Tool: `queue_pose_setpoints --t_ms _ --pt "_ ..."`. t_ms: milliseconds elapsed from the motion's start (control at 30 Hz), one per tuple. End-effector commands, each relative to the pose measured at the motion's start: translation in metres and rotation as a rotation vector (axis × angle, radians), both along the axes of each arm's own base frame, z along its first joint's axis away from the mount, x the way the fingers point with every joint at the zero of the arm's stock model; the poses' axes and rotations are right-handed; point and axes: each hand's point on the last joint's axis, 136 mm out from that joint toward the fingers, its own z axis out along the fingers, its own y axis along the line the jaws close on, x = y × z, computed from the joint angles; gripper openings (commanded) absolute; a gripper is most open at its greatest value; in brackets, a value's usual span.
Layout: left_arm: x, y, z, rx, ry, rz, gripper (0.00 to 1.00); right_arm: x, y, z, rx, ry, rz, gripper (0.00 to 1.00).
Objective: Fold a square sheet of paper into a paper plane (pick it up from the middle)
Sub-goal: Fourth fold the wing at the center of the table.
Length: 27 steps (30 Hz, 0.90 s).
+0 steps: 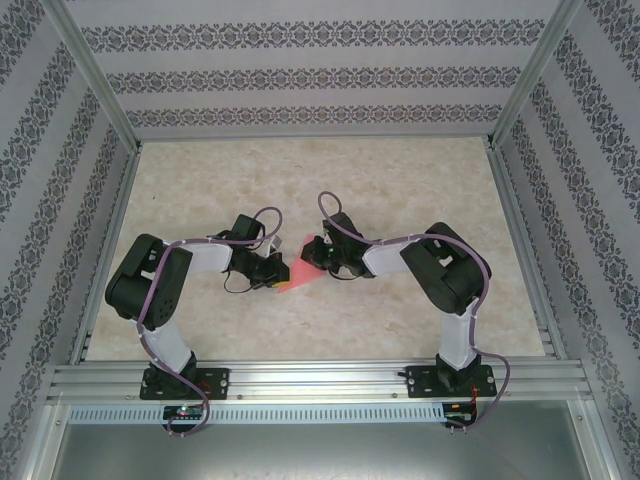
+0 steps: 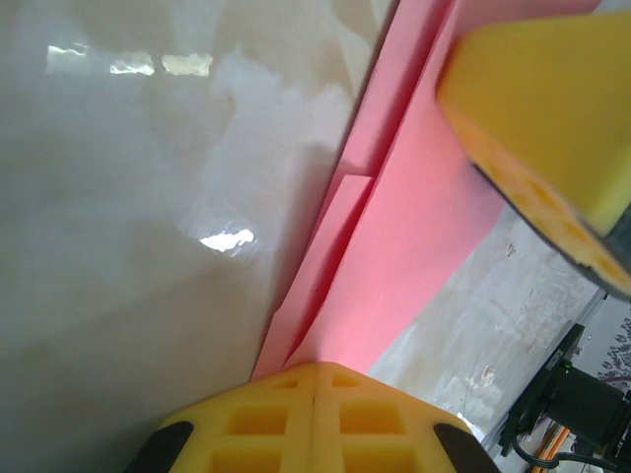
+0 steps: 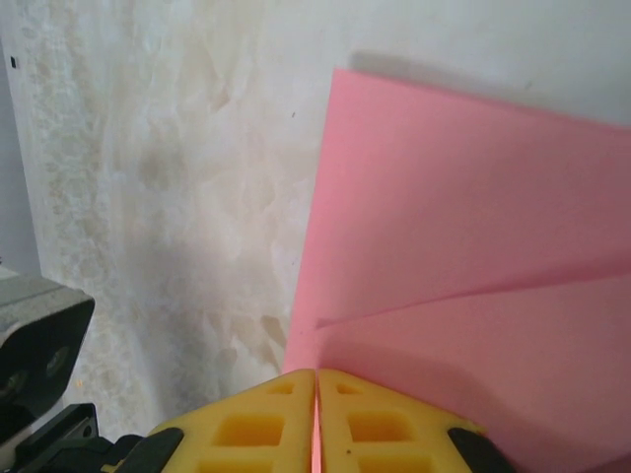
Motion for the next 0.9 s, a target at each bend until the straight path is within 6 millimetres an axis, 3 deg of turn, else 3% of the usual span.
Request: queue_pose_setpoints --t_ms 0,867 --pt "-0.039 0.058 -0.071 0.335 0.141 0.044 0.0 0.017 -0.042 -0.032 -0.115 -0.001 -0.099 0.11" --pt "-0.042 0.058 -0.072 0.332 0.148 0.032 0.0 0.071 -0.104 -0.028 -0.138 0.021 -0.194 0.15"
